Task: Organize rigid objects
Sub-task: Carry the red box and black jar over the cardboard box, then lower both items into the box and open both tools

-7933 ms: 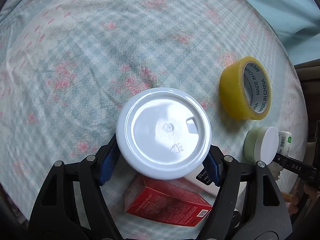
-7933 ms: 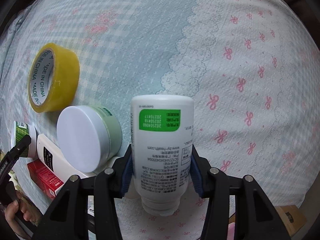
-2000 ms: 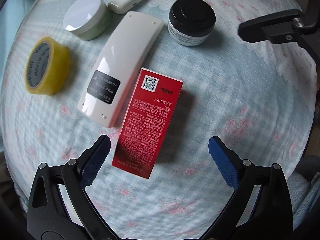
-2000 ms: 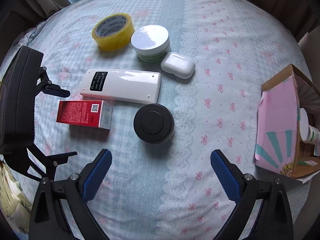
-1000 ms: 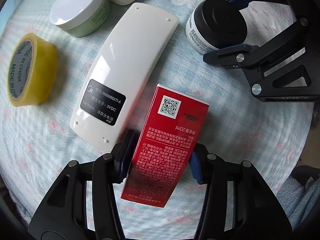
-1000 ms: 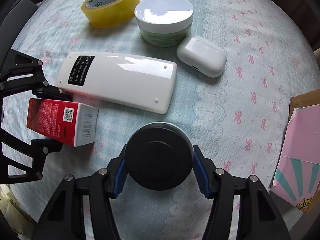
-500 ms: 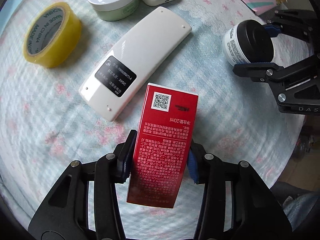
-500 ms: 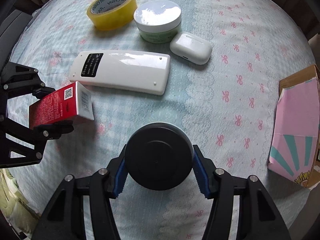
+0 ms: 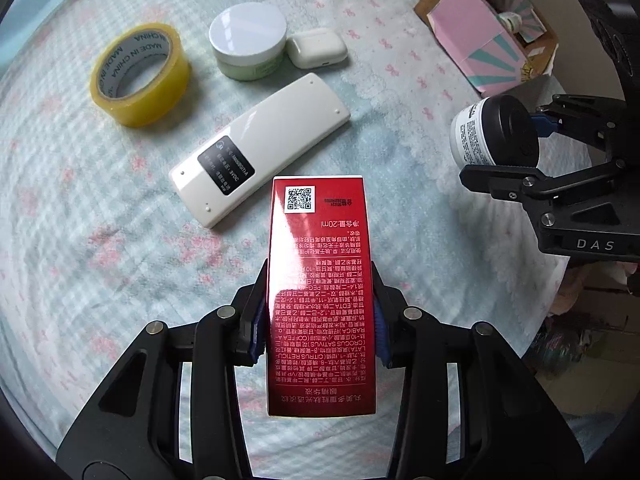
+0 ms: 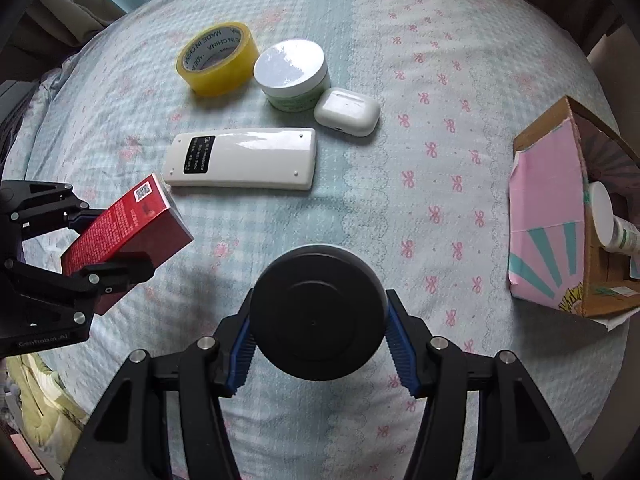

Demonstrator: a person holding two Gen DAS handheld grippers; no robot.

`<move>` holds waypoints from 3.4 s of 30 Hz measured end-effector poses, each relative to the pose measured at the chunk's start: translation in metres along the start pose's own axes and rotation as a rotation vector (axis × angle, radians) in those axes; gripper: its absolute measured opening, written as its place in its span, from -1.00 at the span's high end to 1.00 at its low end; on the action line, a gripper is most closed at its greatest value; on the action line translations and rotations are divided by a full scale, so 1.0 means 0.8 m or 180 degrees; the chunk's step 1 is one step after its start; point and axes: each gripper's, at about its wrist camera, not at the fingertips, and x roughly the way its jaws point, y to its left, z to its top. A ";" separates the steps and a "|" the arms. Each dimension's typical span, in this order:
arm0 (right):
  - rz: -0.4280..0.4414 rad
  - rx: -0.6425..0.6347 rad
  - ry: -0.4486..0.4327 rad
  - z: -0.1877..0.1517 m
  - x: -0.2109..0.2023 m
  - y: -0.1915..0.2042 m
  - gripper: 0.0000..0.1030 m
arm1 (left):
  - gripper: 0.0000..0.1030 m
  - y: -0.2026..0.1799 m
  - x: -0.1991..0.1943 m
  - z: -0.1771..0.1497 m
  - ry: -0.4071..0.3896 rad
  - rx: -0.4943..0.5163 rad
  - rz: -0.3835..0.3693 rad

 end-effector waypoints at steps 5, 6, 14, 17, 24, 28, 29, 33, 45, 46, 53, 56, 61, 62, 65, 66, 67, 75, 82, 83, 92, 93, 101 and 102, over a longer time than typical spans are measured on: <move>0.0063 0.0216 -0.0149 -0.006 -0.058 -0.014 -0.05 | 0.28 -0.033 -0.059 0.017 -0.0211 -0.0065 -0.0069; 0.0080 0.0260 -0.0188 -0.007 -0.071 -0.018 -0.05 | 0.28 -0.039 -0.071 0.020 -0.0263 -0.0071 -0.0088; 0.0150 0.0572 -0.0450 -0.028 -0.169 -0.074 -0.05 | 0.28 -0.123 -0.135 0.072 -0.0620 0.0050 -0.0147; 0.0108 0.0610 -0.0543 -0.034 -0.198 -0.106 -0.05 | 0.28 -0.155 -0.154 0.093 -0.0723 0.0090 -0.0159; 0.0097 0.0619 -0.0698 -0.033 -0.258 -0.212 -0.05 | 0.28 -0.235 -0.176 0.151 -0.0942 -0.0080 -0.0200; 0.0100 0.0522 -0.0715 -0.026 -0.270 -0.282 -0.05 | 0.28 -0.277 -0.164 0.187 -0.0987 -0.0263 -0.0184; 0.0086 0.0489 -0.0708 -0.023 -0.271 -0.300 -0.05 | 0.28 -0.288 -0.158 0.197 -0.0981 -0.0302 -0.0184; 0.0093 0.0453 -0.0643 -0.011 -0.261 -0.367 -0.05 | 0.28 -0.326 -0.126 0.238 -0.0916 -0.0424 -0.0196; 0.0230 0.0565 -0.0363 0.038 -0.156 -0.525 -0.05 | 0.28 -0.401 0.024 0.373 -0.0518 -0.0465 -0.0355; 0.0239 0.0579 -0.0358 0.041 -0.146 -0.534 -0.05 | 0.28 -0.405 0.037 0.382 -0.0483 -0.0468 -0.0363; 0.0420 0.0731 -0.0396 0.056 -0.093 -0.575 -0.05 | 0.28 -0.430 0.101 0.422 -0.0286 -0.0334 -0.0299; 0.0493 0.0843 -0.0348 0.060 -0.075 -0.585 -0.05 | 0.28 -0.444 0.117 0.429 -0.0173 -0.0126 -0.0195; 0.0552 0.0691 -0.0365 0.072 -0.058 -0.583 -0.05 | 0.28 -0.459 0.133 0.434 -0.0079 0.0252 0.0057; 0.0530 0.0665 -0.0360 0.075 -0.055 -0.582 -0.05 | 0.27 -0.459 0.135 0.434 -0.0066 0.0280 0.0078; 0.0668 0.0734 -0.0328 0.080 -0.048 -0.587 -0.06 | 0.27 -0.461 0.138 0.436 -0.0053 0.0315 0.0193; 0.0680 0.0752 -0.0347 0.082 -0.048 -0.588 -0.06 | 0.26 -0.461 0.140 0.437 -0.0032 0.0326 0.0260; 0.0672 0.0745 -0.0366 0.083 -0.049 -0.588 -0.07 | 0.24 -0.462 0.142 0.436 -0.0007 0.0333 0.0323; 0.0729 0.0743 -0.0545 0.086 -0.077 -0.577 -1.00 | -1.00 -0.442 0.107 0.413 -0.0153 0.0155 0.0201; 0.0667 0.0765 -0.0544 0.076 -0.094 -0.572 -1.00 | -1.00 -0.431 0.090 0.406 -0.0189 0.0034 0.0234; 0.0632 0.0751 -0.0552 0.075 -0.098 -0.571 -1.00 | -1.00 -0.431 0.087 0.404 -0.0201 0.0025 0.0234; 0.0574 0.0811 -0.0517 0.058 -0.145 -0.557 -1.00 | -1.00 -0.437 0.021 0.360 -0.0350 0.0006 0.0216; 0.0582 0.0828 -0.0490 0.056 -0.152 -0.554 -1.00 | -1.00 -0.437 0.012 0.354 -0.0375 -0.0008 0.0229; 0.0300 0.0687 -0.0589 0.039 -0.223 -0.509 -1.00 | -1.00 -0.420 -0.074 0.290 -0.0636 -0.0191 0.0525; 0.0248 0.0643 -0.0622 0.037 -0.231 -0.500 -1.00 | -1.00 -0.413 -0.085 0.279 -0.0674 -0.0252 0.0555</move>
